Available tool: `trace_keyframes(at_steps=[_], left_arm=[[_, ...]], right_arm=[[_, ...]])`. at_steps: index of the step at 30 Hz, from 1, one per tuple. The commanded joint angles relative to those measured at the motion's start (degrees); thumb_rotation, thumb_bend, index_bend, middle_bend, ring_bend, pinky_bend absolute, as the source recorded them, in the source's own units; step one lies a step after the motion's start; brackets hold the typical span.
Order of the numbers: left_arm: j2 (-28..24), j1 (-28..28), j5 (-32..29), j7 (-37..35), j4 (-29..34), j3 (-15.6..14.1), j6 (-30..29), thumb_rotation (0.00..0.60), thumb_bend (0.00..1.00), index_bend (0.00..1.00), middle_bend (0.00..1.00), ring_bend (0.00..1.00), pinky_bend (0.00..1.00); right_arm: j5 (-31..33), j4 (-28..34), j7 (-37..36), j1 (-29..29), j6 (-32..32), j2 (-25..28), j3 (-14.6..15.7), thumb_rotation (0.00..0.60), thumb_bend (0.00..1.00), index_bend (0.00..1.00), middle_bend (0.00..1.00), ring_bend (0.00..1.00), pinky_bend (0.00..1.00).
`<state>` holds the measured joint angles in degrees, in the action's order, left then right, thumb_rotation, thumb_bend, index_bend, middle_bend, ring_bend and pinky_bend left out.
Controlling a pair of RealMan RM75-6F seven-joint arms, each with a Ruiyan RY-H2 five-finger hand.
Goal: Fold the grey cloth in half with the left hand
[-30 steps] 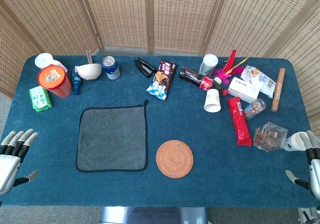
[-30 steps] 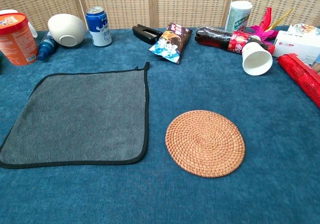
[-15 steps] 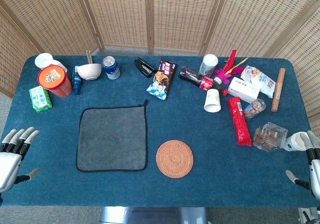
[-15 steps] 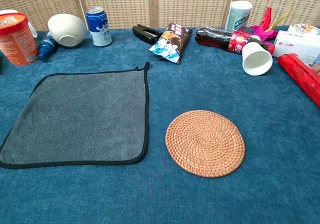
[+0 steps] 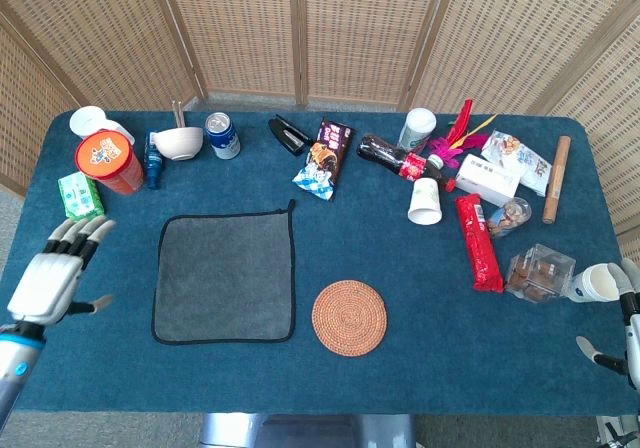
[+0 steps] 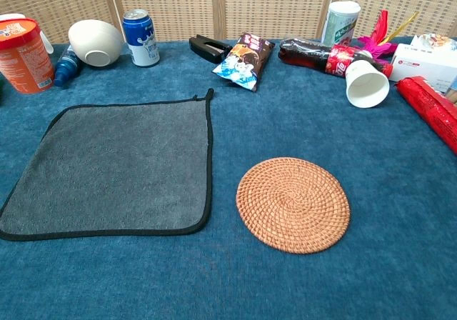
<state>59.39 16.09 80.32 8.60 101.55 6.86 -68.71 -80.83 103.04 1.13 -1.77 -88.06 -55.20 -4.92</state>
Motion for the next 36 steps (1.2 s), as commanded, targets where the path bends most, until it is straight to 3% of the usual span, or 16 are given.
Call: trace_keyframes(at_steps=[1, 10, 21, 29, 36], left_arm=[[1.55, 5.29, -5.19, 3.55, 0.45, 3.4, 5.78, 0.6, 0.11, 0.06, 0.0, 0.0, 0.0], [5.65, 16.37, -20.61, 12.1, -2.88, 8.0, 17.18, 0.6, 0.1, 0.08, 0.0, 0.0, 0.0], [12.41, 28.8, -38.79, 26.38, -9.86, 7.41, 21.32, 0.6, 0.11, 0.09, 0.0, 0.0, 0.0], [17.0, 31.43, -28.56, 24.87, -13.5, 4.94, 21.43, 0.6, 0.1, 0.13, 0.0, 0.0, 0.0], [18.61, 32.51, -15.57, 22.86, -16.09, -0.38, 24.42, 0.6, 0.1, 0.15, 0.0, 0.0, 0.0]], right_arm=[[0.61, -0.19, -0.52, 0.15, 0.42, 0.14, -0.24, 0.6, 0.0, 0.01, 0.0, 0.0, 0.0], [2.41, -0.71, -1.76, 0.63, 1.83, 0.42, -0.78, 0.6, 0.0, 0.01, 0.0, 0.0, 0.0], [4.13, -1.12, -2.98, 0.94, 2.96, 0.83, -1.29, 0.6, 0.0, 0.01, 0.0, 0.0, 0.0], [5.6, -1.56, -3.48, 1.17, 3.77, 0.93, -1.72, 0.6, 0.0, 0.01, 0.0, 0.0, 0.0], [6.26, -1.81, -3.33, 1.33, 4.18, 0.8, -1.84, 0.6, 0.0, 0.01, 0.0, 0.0, 0.0]])
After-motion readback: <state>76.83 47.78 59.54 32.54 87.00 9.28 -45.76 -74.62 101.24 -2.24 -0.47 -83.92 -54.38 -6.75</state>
